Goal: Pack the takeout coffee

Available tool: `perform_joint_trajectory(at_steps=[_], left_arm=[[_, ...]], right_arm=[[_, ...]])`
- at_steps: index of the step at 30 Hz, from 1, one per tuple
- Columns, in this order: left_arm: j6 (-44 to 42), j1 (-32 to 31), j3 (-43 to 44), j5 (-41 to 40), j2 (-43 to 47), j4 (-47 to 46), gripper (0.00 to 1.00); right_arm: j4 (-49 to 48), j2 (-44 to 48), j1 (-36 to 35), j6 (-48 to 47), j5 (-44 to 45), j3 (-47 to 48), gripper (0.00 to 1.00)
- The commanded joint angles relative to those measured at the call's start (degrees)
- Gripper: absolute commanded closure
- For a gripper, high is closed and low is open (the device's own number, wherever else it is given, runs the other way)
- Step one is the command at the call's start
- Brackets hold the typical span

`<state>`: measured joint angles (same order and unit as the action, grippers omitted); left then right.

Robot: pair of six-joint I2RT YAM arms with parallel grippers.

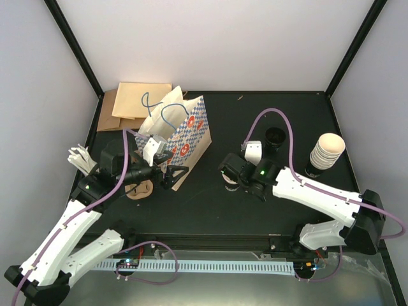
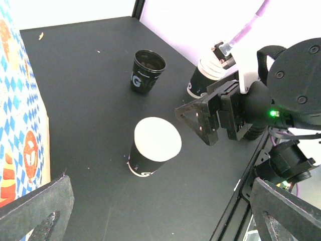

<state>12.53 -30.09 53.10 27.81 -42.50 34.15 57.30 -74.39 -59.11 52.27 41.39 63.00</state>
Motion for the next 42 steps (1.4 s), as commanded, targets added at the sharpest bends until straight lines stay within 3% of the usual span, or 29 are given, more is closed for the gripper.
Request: perform_joint_trajectory(at_steps=[1, 24, 37, 42], left_arm=[[0.76, -0.29, -0.13, -0.02, -0.04, -1.44, 0.01], [1.43, -0.27, -0.63, 1.9, -1.17, -3.57, 0.01], [1.17, -0.32, -0.57, 2.24, -1.58, -3.72, 0.01], [1.0, -0.31, -0.88, 2.22, -1.62, -3.83, 0.01]], right_arm=[[2.68, -0.59, 0.76, 7.02, 3.72, -0.75, 0.0], [-0.13, 0.39, 4.58, 18.55, 0.37, -10.47, 0.0], [6.59, 6.63, 11.79, 33.21, 3.78, -18.62, 0.0], [14.12, 7.35, 20.05, 39.66, 4.59, -18.75, 0.0]])
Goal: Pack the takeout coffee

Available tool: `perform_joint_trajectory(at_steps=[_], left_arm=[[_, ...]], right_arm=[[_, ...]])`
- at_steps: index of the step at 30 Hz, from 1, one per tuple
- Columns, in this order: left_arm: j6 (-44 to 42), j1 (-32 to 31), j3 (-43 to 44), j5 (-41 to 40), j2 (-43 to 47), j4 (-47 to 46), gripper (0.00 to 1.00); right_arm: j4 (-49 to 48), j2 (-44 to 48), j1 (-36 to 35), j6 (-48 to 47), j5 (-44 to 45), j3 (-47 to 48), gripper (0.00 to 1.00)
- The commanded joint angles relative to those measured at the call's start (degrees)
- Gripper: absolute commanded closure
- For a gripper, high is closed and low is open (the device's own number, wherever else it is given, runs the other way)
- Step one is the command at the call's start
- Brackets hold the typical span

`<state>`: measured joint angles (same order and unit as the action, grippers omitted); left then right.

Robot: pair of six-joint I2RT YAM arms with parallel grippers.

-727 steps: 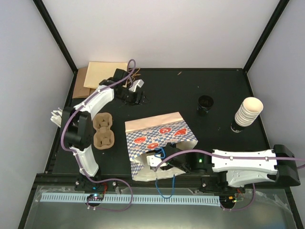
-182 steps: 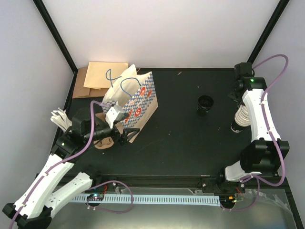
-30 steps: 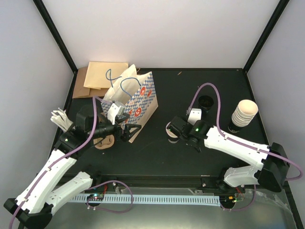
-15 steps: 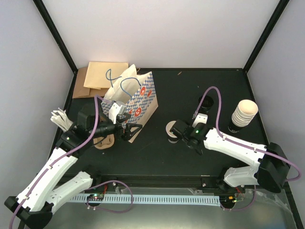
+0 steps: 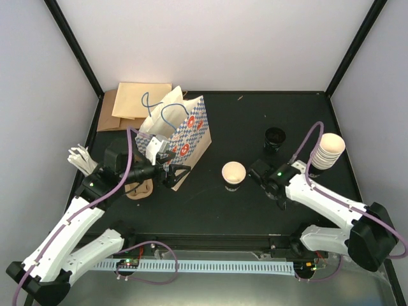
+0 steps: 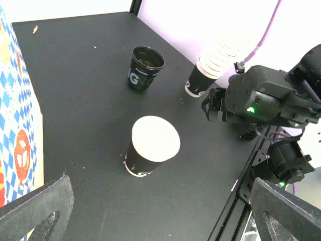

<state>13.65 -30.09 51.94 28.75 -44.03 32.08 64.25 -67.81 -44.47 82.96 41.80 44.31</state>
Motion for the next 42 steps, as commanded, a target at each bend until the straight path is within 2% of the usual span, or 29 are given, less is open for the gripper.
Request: perform_joint_trajectory(at_steps=[1, 8, 16, 22, 26, 28, 33, 42], left_arm=[[-0.22, -0.3, 0.36, 1.37, -0.09, -1.68, 0.01], [-1.16, -0.27, 0.8, 1.15, -0.08, -0.86, 0.01], [-1.67, -0.26, 0.66, 3.68, -1.51, -2.81, 0.01], [-3.69, -0.25, 1.69, 7.02, -2.44, -2.66, 0.01], [-4.9, -0.25, 1.87, 9.41, -2.46, -2.48, 0.01], [-5.81, -0.24, 1.72, 9.84, -2.27, -2.06, 0.01], [-6.21, -0.24, 0.27, 10.9, -0.72, -3.25, 0.01], [-6.07, -0.3, -1.23, 11.36, 2.55, -3.76, 0.01]], right_arm=[[8.83, 1.32, 7.46, 10.7, 4.7, -0.02, 0.0], [14.49, 10.74, 13.83, 14.69, 10.38, -1.29, 0.0], [18.58, 11.9, 20.1, 16.22, 8.94, -1.35, 0.0], [17.01, 14.42, 30.66, 9.15, 7.25, -0.91, 0.0], [12.54, 16.02, 34.82, 4.15, 1.68, -3.0, 0.0], [11.99, 15.26, 36.91, 3.6, -1.29, -3.77, 0.0], [12.53, 15.13, 39.75, 4.96, -0.89, -4.41, 0.0], [7.75, 12.33, 51.53, -3.23, -4.57, -4.62, 0.0]])
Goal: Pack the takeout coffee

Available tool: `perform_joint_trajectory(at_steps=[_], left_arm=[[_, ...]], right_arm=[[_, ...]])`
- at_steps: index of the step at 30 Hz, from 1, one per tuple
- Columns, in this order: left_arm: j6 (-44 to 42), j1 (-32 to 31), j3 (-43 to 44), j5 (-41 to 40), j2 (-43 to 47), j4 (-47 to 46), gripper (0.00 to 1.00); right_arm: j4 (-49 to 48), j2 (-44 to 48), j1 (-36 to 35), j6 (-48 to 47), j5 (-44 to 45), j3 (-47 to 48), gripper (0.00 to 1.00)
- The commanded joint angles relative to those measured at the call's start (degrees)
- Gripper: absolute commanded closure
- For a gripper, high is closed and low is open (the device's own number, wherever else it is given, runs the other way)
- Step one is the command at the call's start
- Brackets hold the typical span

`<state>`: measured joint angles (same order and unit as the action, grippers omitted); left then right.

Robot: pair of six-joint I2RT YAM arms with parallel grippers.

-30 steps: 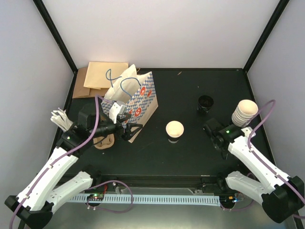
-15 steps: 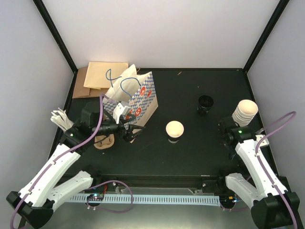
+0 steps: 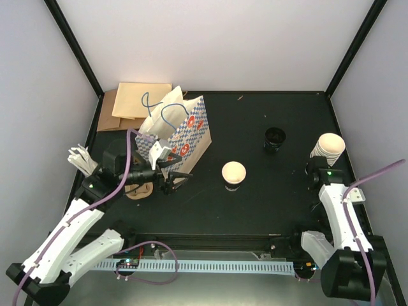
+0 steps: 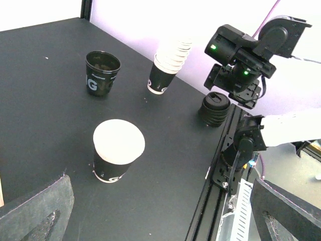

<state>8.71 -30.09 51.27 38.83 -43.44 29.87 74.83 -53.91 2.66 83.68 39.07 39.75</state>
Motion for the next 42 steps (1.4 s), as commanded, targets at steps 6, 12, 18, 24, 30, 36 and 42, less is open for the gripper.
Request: perform_joint_trajectory(at_steps=[6, 12, 18, 24, 30, 36, 42], left_arm=[[-1.59, -0.27, -0.47, 0.79, 3.55, -1.25, 0.01], [-1.51, -0.3, -1.14, 1.33, 4.59, -1.9, 0.01], [-1.42, -0.29, -1.35, 2.1, 4.35, -2.44, 0.01], [-1.39, -0.3, -1.38, 2.47, 4.52, -2.74, 0.01], [-1.42, -0.27, -1.08, 2.76, 4.23, -2.44, 0.01], [-1.59, -0.28, -1.47, 2.31, 4.16, -2.45, 0.01], [-1.94, -0.25, -1.4, 1.74, 3.8, -2.02, 0.01]], right_arm=[[-7.99, 0.21, 15.26, -12.65, -6.02, -0.49, 0.0], [-14.57, 3.68, 30.56, -23.92, -14.63, -1.04, 0.05], [-17.24, 1.63, 39.83, -27.09, -17.3, -1.57, 0.05], [-22.47, 1.06, 52.19, -33.72, -22.73, -2.11, 0.05], [-31.11, -0.38, 57.66, -36.52, -29.67, -8.02, 0.04], [-35.81, -1.93, 59.2, -39.74, -27.73, -9.52, 0.01], [-41.39, -3.73, 62.85, -42.35, -35.35, -12.56, 0.0]])
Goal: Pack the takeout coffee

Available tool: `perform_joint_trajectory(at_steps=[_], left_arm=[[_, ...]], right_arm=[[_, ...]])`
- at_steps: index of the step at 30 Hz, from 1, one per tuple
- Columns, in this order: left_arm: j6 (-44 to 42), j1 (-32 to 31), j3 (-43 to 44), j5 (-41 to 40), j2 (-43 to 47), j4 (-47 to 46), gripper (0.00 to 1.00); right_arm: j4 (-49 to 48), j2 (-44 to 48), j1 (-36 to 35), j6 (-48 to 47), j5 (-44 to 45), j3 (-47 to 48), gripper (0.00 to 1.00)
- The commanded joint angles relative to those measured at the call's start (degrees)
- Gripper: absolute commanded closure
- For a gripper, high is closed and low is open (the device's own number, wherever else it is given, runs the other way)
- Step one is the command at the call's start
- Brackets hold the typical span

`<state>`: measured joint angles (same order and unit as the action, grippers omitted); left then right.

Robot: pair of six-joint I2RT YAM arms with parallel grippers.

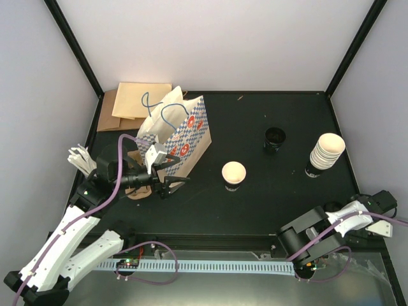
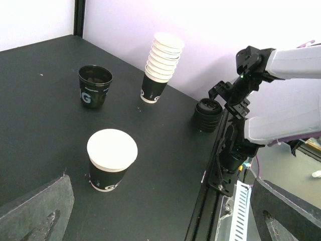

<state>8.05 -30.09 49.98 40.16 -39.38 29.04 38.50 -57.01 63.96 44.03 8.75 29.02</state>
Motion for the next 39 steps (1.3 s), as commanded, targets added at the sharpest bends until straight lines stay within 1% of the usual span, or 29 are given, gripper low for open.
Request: perform_joint_trajectory(at_steps=[1, 4, 6, 12, 22, 32, 39], left_arm=[[-1.29, -0.32, -0.04, 0.39, -0.43, -1.18, 0.01], [-1.37, -0.3, -0.01, 0.27, -0.61, -1.08, 0.01], [-1.47, -0.27, -0.02, 0.13, -0.77, -1.09, 0.01], [-1.64, -0.25, 0.04, -0.1, -0.74, -0.82, 0.01], [-1.71, -0.24, -0.1, -0.25, -0.95, -0.97, 0.01], [-1.84, -0.25, 0.14, -0.27, -1.23, -1.0, 0.01], [-1.81, -0.27, 0.3, -0.51, -1.23, -1.09, 0.01]], right_arm=[[-5.45, -0.52, 1.67, -2.81, -5.59, -2.04, 0.0], [-6.4, -0.15, 1.77, -3.2, -8.13, -2.62, 0.02], [-6.19, -0.26, 1.78, -2.76, -9.49, -2.73, 0.07], [-5.67, -0.96, 1.78, -0.51, -12.15, -3.48, 0.1], [-8.04, -5.3, 1.78, -1.16, -16.05, -5.3, 0.1], [-8.93, -5.67, 1.61, -1.35, -18.2, -7.02, 0.12], [-8.97, -6.23, -0.09, -0.41, -19.2, -7.53, 0.13]])
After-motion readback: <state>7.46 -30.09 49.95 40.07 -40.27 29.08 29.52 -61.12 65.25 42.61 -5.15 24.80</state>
